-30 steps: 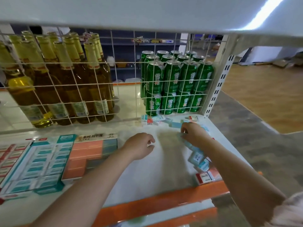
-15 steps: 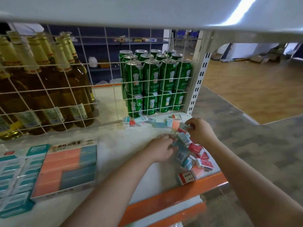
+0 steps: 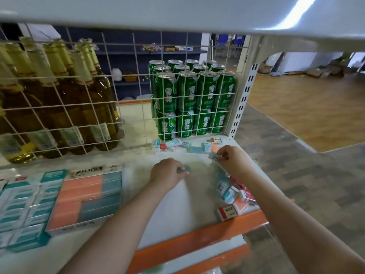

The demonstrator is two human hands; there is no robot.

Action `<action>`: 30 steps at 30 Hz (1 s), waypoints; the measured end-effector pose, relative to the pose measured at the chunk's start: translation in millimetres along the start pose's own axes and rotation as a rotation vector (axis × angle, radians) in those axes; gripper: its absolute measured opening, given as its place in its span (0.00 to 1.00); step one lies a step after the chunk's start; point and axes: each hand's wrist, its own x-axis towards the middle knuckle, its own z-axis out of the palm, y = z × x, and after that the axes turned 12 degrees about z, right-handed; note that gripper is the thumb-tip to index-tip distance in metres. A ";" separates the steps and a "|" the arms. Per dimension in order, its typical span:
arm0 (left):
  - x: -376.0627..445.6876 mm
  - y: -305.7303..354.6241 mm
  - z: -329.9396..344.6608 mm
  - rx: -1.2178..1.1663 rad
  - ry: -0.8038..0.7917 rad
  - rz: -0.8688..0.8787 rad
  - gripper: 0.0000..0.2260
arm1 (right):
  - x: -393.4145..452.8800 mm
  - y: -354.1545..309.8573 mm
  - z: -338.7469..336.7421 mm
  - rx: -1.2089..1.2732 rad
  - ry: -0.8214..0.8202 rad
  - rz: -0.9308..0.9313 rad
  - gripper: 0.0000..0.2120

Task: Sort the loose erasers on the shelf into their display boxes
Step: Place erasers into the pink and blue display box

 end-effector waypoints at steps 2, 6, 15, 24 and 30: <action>-4.8 -4.3 -1.8 -0.017 0.037 -0.045 0.09 | -4.9 -5.9 4.0 -0.007 0.002 -0.017 0.10; -10.4 -7.3 0.8 -0.055 0.070 -0.126 0.11 | -12.7 -16.7 16.9 -0.044 -0.060 -0.066 0.08; -21.8 -18.8 -2.7 -0.130 0.075 -0.220 0.06 | -26.3 -19.5 37.9 -0.122 -0.182 -0.118 0.05; -30.9 -16.8 -14.0 -0.323 0.198 -0.220 0.02 | -27.9 -23.0 36.1 -0.146 -0.176 -0.128 0.18; -38.6 -15.3 -22.2 -0.473 0.255 -0.227 0.09 | -26.7 -24.2 38.5 -0.138 -0.181 -0.141 0.16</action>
